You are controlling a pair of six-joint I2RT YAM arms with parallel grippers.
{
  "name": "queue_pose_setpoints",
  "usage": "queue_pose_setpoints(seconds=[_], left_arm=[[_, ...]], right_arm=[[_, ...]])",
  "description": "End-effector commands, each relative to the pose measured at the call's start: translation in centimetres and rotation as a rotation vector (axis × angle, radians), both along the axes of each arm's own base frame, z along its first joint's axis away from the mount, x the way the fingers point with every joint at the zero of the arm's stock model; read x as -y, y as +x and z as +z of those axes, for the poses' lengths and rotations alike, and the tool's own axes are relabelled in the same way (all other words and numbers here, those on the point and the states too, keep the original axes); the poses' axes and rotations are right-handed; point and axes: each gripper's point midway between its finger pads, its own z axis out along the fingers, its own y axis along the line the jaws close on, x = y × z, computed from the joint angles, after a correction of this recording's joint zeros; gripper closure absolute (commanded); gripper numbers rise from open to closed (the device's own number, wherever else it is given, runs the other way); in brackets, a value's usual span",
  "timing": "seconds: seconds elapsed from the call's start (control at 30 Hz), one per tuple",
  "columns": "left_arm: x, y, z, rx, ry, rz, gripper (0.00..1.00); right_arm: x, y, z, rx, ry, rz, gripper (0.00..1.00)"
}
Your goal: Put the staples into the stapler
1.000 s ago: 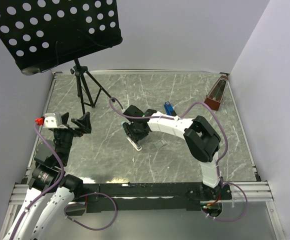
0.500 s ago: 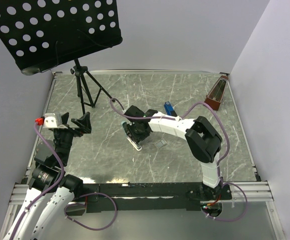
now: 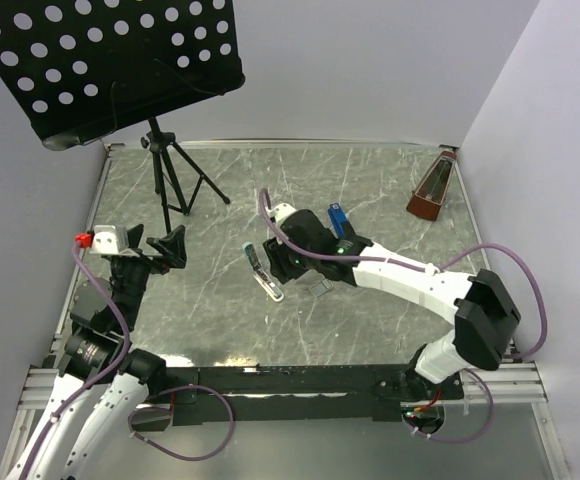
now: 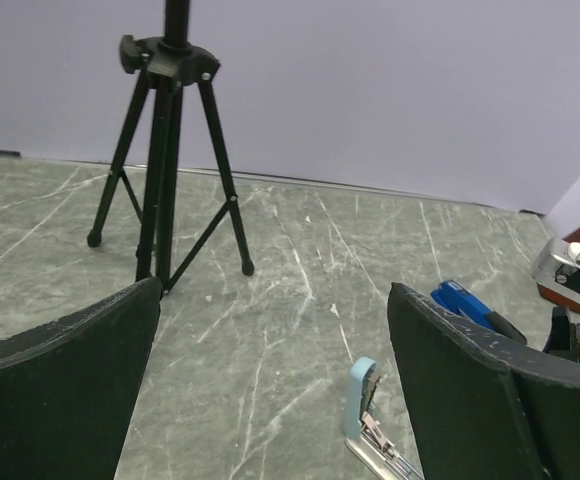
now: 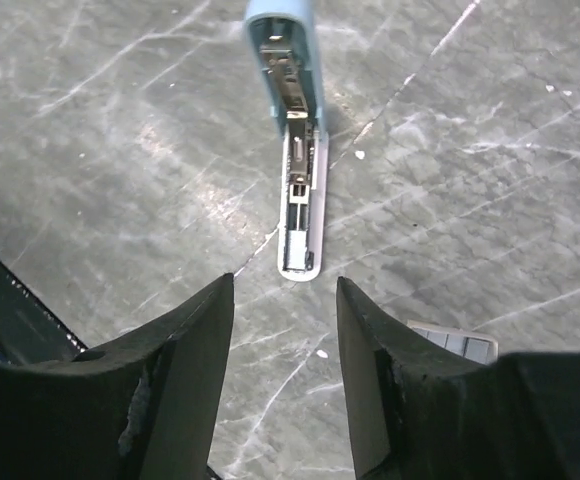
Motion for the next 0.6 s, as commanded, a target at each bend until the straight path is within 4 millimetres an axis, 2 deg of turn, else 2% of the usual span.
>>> queue_pose_setpoints(seconds=[0.0, 0.2, 0.33, 0.57], left_arm=[[1.6, 0.0, 0.6, 0.026, 0.014, -0.087, 0.01], [3.4, 0.2, -0.1, 0.011, 0.046, -0.178, 0.01], [4.7, 0.3, -0.5, 0.001, 0.057, -0.242, 0.01], [6.0, 0.5, -1.4, -0.015, 0.093, -0.315, 0.01]], right_arm=[[-1.6, 0.0, -0.3, 0.04, 0.067, 0.063, 0.47], [-1.9, -1.6, -4.7, -0.014, 0.035, 0.128, 0.46], [-1.2, -1.7, -7.6, -0.041, -0.066, 0.135, 0.46], [-0.8, -1.3, -10.0, -0.035, -0.133, 0.131, 0.46]])
